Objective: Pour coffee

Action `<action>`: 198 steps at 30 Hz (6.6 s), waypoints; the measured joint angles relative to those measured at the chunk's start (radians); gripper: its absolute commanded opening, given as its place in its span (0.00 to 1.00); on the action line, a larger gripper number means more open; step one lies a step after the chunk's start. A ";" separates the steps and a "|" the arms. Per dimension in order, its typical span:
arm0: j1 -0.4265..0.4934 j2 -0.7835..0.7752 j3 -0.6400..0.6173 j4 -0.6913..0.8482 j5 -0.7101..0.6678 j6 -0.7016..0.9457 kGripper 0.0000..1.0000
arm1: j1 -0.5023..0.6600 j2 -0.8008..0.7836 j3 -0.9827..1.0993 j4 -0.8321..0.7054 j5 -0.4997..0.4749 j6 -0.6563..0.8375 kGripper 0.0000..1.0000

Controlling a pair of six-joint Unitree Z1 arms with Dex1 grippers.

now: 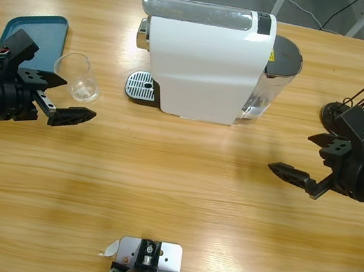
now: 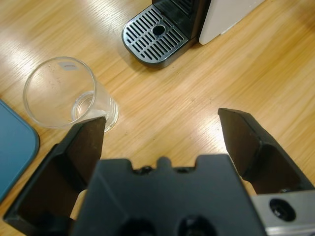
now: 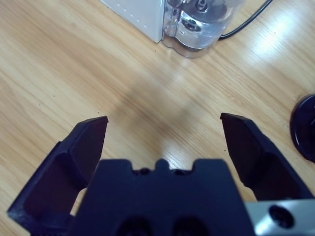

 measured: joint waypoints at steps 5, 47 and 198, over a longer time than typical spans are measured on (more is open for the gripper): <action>0.000 0.000 0.000 0.000 0.000 -0.007 0.99 | 0.000 0.000 -0.001 0.012 0.000 0.001 1.00; 0.384 0.245 -0.512 -0.001 -0.881 -1.005 0.89 | 0.000 -0.007 -0.004 0.018 0.000 0.001 1.00; 0.216 -0.461 -0.130 0.478 0.029 -0.207 0.94 | -0.631 0.141 -0.094 -0.130 -0.131 0.369 0.17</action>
